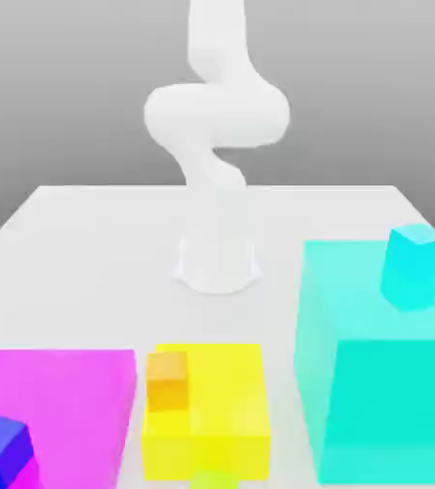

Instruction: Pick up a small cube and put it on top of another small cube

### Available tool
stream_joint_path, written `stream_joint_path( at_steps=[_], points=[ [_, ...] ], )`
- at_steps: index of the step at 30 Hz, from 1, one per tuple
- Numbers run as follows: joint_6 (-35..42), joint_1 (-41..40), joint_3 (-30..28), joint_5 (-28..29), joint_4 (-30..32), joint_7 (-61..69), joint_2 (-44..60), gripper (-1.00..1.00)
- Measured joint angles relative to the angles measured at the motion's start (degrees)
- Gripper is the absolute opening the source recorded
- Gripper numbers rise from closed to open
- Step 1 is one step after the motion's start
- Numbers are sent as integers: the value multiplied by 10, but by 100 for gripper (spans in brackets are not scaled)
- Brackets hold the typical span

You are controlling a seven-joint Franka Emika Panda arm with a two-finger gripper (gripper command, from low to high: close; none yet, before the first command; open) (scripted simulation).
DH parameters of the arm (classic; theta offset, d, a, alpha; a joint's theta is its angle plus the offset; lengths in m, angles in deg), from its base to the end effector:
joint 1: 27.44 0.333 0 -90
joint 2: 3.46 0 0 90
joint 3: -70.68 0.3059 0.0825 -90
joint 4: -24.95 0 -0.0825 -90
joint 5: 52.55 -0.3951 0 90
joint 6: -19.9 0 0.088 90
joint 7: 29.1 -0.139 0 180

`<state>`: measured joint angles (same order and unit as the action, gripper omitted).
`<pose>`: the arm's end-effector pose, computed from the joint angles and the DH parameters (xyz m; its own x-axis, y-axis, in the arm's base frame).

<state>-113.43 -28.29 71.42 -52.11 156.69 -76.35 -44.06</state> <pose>0.4188 0.0002 0.6497 0.4994 -0.7293 0.4676 -0.5474 -0.6840 -0.4822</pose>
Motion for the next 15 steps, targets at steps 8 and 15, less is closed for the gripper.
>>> stream_joint_path(
  at_steps=[8,15],
  points=[
    [-50,-24,21,17,-2,-48,170,0],
    [-93,-35,30,33,-3,-90,315,0]
  ],
)
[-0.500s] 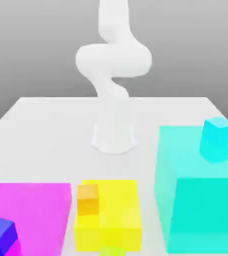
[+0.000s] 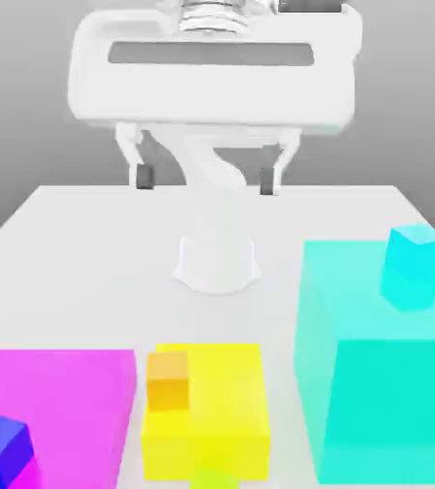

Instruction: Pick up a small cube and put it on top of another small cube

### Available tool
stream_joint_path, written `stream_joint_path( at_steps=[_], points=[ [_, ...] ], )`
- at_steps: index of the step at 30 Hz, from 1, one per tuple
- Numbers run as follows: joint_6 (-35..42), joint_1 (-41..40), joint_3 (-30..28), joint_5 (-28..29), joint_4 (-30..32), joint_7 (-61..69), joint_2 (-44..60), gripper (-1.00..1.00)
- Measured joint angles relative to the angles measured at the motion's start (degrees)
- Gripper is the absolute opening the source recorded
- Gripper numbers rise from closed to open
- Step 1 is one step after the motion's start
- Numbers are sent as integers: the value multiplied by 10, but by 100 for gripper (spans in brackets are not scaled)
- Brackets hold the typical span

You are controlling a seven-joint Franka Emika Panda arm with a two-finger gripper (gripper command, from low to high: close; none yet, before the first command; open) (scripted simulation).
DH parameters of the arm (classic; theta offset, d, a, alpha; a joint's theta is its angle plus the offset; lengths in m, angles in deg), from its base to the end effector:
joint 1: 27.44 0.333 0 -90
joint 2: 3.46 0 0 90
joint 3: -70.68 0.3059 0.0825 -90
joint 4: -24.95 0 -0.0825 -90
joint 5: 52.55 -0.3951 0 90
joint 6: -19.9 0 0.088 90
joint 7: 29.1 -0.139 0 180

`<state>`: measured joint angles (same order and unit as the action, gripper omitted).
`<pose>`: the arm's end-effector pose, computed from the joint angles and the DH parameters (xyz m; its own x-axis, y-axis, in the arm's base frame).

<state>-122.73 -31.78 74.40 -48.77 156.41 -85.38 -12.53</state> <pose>0.5417 -0.0065 0.4060 0.5405 -0.8047 0.2455 -0.7670 -0.5912 -0.2493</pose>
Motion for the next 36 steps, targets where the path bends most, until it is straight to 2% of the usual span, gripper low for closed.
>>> stream_joint_path(
  at_steps=[13,18,19,25,30,36],
  points=[
    [-81,-2,-1,-6,-2,-53,268,0],
    [-151,4,-8,-2,-18,-62,372,0],
    [-160,5,-9,-1,-21,-63,384,-100],
    [-165,5,-10,0,-22,-63,390,-100],
    [-103,-1,-2,-9,-6,-57,312,-100],
    [11,-63,-82,-47,-49,-167,241,-100]
  ],
)
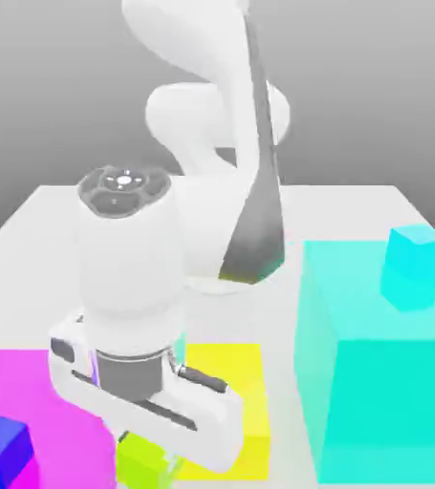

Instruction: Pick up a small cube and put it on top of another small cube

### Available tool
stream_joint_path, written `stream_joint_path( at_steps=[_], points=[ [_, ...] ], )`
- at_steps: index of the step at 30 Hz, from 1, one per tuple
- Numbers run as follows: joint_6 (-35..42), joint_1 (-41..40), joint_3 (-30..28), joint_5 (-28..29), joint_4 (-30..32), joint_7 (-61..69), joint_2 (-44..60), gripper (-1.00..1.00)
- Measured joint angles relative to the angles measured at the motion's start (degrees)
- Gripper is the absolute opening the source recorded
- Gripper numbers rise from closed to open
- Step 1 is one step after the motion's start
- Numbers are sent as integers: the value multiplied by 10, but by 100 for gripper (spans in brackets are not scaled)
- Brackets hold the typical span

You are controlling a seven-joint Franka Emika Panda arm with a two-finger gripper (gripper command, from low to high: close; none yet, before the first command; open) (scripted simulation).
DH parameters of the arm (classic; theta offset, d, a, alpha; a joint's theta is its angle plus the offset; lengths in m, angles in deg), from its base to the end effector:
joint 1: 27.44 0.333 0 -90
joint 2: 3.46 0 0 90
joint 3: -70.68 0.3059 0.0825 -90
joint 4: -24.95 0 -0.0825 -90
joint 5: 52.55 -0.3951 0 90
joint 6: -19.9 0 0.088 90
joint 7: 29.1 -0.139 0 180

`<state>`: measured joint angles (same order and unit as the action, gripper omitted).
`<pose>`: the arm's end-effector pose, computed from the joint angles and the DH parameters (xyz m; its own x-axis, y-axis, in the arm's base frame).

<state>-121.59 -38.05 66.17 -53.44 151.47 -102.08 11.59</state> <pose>0.5377 -0.1461 0.2101 0.0237 -0.9997 0.0102 -0.9997 -0.0237 0.0036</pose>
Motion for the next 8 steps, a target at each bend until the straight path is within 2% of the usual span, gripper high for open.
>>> stream_joint_path(
  at_steps=[2,4,5,8],
  points=[
    [31,-22,-29,-14,-16,-40,-15,-100],
    [21,-41,-47,-31,-26,-65,7,-100],
    [4,-45,-48,-37,-25,-67,23,100],
    [4,-45,-48,-38,-25,-67,23,100]
  ],
)
